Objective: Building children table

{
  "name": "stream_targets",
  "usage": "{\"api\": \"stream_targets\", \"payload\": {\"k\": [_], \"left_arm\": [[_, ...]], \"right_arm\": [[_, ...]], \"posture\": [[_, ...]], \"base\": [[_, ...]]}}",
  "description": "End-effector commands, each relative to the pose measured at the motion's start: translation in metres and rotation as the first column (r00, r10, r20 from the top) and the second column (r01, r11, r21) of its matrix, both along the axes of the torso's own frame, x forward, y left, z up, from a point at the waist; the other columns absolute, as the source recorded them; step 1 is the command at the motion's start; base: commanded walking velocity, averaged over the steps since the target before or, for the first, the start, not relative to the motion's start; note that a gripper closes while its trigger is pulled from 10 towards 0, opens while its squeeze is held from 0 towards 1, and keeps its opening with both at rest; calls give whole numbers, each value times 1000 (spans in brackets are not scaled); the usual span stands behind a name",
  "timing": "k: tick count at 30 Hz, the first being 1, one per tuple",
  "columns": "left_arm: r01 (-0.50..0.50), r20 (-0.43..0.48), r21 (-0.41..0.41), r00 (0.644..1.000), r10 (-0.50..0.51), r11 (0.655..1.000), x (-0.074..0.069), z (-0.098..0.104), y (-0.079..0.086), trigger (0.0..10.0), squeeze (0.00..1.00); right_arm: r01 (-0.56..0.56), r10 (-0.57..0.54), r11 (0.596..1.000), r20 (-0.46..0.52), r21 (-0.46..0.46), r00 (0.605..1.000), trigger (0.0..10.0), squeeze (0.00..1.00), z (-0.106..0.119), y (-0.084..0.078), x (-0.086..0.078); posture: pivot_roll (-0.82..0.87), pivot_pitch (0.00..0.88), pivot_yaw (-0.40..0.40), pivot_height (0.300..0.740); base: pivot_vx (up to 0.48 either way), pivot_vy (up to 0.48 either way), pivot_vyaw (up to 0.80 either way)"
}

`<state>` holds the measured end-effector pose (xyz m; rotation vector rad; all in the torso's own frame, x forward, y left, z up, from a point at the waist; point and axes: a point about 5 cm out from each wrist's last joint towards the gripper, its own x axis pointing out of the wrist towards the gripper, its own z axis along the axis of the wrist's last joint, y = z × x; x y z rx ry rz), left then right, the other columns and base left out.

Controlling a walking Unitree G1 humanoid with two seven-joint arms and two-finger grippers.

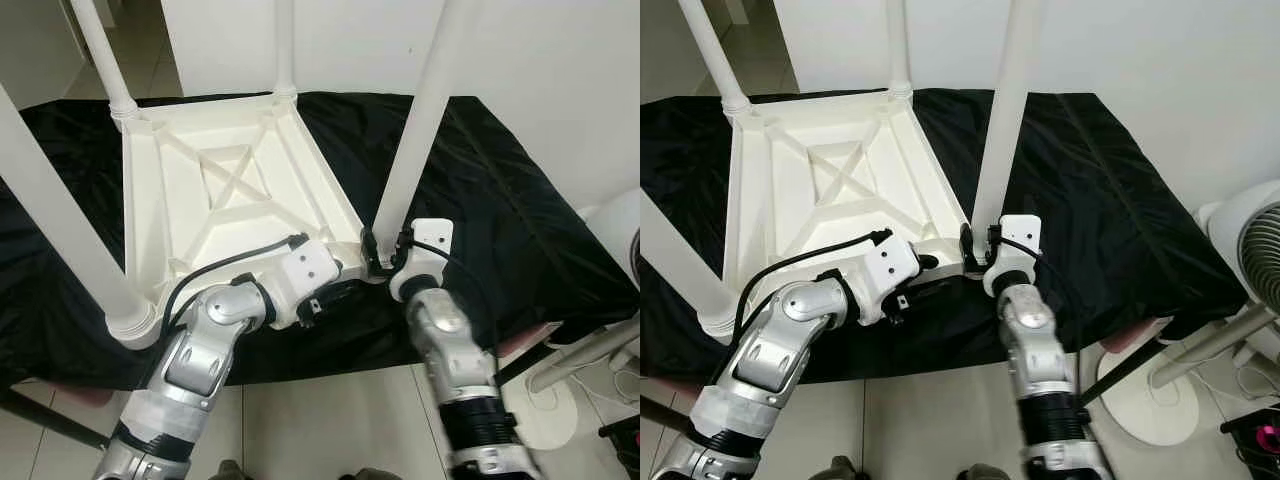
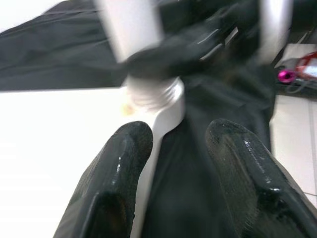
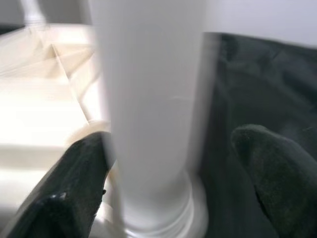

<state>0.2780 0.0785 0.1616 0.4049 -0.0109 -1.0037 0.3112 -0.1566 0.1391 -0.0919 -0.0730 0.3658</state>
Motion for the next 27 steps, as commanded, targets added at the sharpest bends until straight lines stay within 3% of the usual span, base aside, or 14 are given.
{"api": "stream_targets", "payload": {"k": [1,8,12,17,18,19,20,27], "left_arm": [[-7,-13,-14,1000,7,1000,-3,0,6,10000,0],[50,-44,-17,998,-50,999,-8,0,5,10000,0],[81,-62,-23,995,-82,996,-9,3,1,10000,0],[88,-68,-19,994,-89,996,-10,3,1,10000,0],[90,-70,-19,993,-92,996,-11,3,2,10000,0],[92,-73,-18,993,-93,996,-11,3,2,10000,0],[94,-77,-17,993,-95,995,-12,4,2,10000,0],[87,-83,-14,993,-88,996,-15,4,5,10000,0]], "right_arm": [[-139,140,989,17,-42,990,10000,0,3,-6,4],[-193,196,976,22,-98,980,10000,0,12,-10,23],[-323,322,936,-37,-142,946,10000,0,13,-1,36],[-376,369,913,-75,-157,927,10000,0,9,2,41],[-394,385,903,-84,-174,919,5843,0,7,3,42],[-407,398,894,-89,-185,913,5843,0,6,4,43],[-414,401,891,-106,-186,910,0,0,3,3,45],[-450,428,881,-158,-144,890,0,0,-11,4,40]], "posture": [[-117,0,1,740],[-112,0,6,740],[-103,0,15,740],[-98,0,13,740],[-93,0,11,740],[-93,0,11,740],[-84,0,6,740],[-74,0,-2,740]], "base": [[0,0,0],[0,0,0],[0,0,0],[0,0,0],[0,0,0],[0,0,0],[0,0,0],[0,0,0]]}}
